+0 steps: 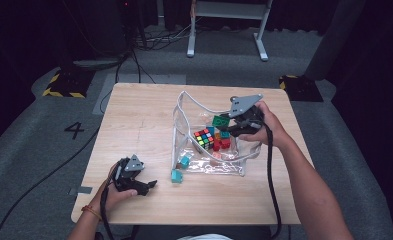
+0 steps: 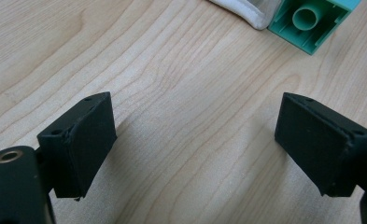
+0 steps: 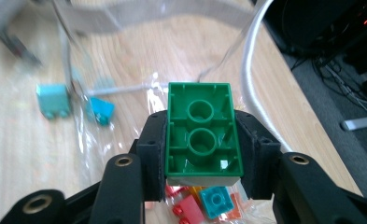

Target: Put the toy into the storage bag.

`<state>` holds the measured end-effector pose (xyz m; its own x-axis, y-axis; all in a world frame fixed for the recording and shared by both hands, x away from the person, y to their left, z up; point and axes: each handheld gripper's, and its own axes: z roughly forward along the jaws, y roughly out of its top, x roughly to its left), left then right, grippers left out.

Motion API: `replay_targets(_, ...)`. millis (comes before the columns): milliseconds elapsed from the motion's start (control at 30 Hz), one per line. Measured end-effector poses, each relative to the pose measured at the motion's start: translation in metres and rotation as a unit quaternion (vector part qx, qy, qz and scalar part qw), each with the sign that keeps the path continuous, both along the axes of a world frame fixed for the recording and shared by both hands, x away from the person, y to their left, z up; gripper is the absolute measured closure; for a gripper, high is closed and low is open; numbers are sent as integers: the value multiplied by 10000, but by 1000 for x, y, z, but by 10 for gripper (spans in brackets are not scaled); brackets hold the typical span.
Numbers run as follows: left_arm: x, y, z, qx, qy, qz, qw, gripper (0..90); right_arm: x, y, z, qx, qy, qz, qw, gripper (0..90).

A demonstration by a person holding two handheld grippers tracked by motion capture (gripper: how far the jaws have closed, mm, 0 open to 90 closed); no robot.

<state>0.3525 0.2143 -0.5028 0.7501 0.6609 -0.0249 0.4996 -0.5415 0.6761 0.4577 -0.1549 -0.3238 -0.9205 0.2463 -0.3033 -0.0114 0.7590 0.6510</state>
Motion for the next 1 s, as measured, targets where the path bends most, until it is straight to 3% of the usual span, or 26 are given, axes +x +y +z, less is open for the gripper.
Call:
replay_targets(233, 0, 0, 0, -1, 1, 1, 10000, 126, 12, 23, -15, -847, 186, 47, 9962, 588)
replay_targets(333, 0, 0, 0, 1, -1, 1, 10000, 126, 18, 31, -23, -1230, 348, 141, 9917, 588)
replay_targets(400, 0, 0, 0, -1, 0, 1, 10000, 126, 19, 34, -29, -1521, 393, 68, 9876, 588)
replay_targets(500, 0, 0, 0, 0, 0, 2, 10000, 126, 21, 33, -33, -1746, 432, -51, 9837, 588)
replay_targets(700, 0, 0, 0, 2, -2, 0, 10000, 126, 23, 20, -34, -2012, 530, -313, 9776, 588)
replay_targets(1000, 0, 0, 0, 0, -1, 1, 10000, 126, 22, -7, -26, -1989, 629, -509, 9767, 588)
